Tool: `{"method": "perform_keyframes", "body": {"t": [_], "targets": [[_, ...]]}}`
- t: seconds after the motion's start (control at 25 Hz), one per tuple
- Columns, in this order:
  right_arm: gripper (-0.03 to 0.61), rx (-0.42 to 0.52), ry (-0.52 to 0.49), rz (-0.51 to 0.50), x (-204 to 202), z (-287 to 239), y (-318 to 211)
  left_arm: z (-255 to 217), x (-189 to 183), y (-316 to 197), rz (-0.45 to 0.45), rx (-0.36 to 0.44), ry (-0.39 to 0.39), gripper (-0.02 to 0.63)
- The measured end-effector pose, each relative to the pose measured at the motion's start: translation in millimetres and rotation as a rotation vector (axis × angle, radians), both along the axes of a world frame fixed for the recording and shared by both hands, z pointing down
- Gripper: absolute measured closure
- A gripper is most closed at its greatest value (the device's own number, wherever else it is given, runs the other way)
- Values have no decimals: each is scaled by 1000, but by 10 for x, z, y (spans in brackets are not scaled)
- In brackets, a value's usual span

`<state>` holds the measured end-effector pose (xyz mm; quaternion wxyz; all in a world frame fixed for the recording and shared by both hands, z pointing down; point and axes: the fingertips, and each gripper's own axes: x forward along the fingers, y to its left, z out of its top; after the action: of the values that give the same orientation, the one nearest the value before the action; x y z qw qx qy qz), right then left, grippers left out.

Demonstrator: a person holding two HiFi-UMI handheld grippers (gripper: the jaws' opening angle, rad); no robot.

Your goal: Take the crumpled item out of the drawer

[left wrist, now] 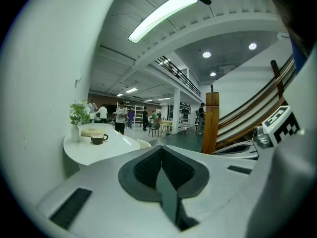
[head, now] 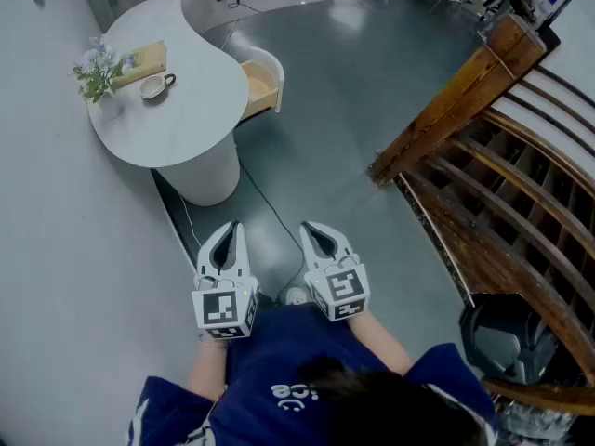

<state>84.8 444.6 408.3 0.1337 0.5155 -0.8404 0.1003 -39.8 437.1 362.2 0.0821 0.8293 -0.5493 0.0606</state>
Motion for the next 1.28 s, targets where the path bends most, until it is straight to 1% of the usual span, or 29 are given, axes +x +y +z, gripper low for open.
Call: {"method": "perform_keyframes", "body": {"t": [0.28,0.4,0.56,0.68,0.84,0.96,1.16,1.28], "targets": [[572,15,-13,37,-200,-47,-162,-15,-213,-192,26,13,8,609],[572,-10,-45,66,-245,-23,-194,19,-305,-271,41,-3,27,609],[572,-2,-43,104,-320,-45,-277,-81,-388,-422,85,29,29,608],[572,-8,-47,120,-360,-7,-299,-81,-418,-460,94,36,32,609],[572,-30,-40,101,-468,67,-394,-4,-489,-546,88,12,31,609],[572,-32,-47,90,-458,118,-561,76,-480,-681,77,-4,22,609],[572,-47,-69,50,-420,228,-1097,156,-486,-1120,37,-13,21,609],[572,-41,-80,27,-306,185,-1433,84,-329,-1342,46,4,11,609]]}}
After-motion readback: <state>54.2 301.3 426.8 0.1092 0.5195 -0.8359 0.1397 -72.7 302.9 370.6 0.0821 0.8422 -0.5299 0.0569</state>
